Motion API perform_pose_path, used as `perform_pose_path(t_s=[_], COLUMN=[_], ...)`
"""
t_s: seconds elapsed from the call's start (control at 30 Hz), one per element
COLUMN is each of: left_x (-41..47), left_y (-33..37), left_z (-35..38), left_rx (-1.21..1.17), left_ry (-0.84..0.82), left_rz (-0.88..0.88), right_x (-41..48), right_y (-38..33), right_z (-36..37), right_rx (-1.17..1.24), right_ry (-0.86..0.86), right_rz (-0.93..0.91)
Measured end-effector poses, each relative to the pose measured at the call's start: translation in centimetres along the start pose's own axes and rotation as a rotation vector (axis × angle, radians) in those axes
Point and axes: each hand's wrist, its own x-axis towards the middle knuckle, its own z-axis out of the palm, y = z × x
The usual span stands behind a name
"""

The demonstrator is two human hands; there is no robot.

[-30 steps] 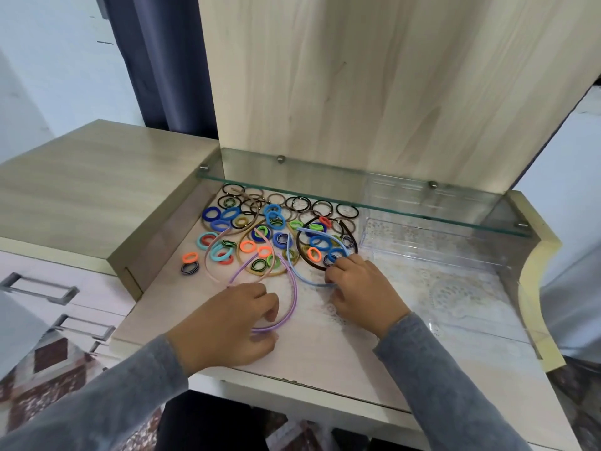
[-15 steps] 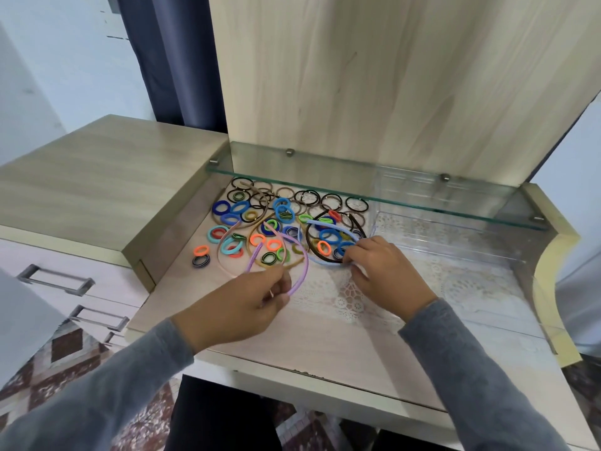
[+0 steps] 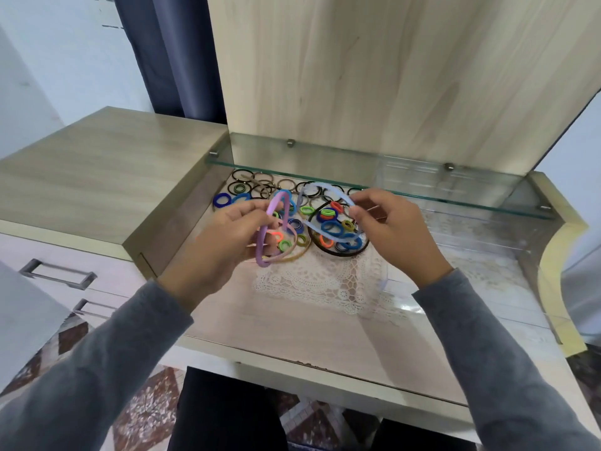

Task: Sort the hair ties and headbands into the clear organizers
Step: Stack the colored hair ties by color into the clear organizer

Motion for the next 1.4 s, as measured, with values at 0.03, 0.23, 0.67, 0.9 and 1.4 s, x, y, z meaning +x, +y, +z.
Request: perform_pose_path(t_s=[0.03,0.23,0.67,0.9,1.4], left_x=[0.2,0.7,2.0,2.3,2.3], left_y=[0.4,1.9,1.9,2.0,1.7], left_z=[-0.2,-0.4,0.7,0.8,0.7], left_rx=[-0.024,-0.137,-0.161,-0.169,-0.194], left_ry=[0.004,-0.014,-0.069,-0.09,-0.154], left_rz=[-0.01,-0.024,-0.038,-0.082,-0.123], right_x=[0.1,0.5,1.8,2.0,2.3], right_y=[-0.5,-3.4,-4.4,-5.5,-6.1], right_z=[-0.1,0.1,1.8,3.0,4.4], right_rx=[0.082,0.47,0.616,0.708,0.847], right_ry=[-0.01,-0.099,-0.138,-0.184,-0.222], right_rz=[0.053,0.267,0.427,0.449,0.466])
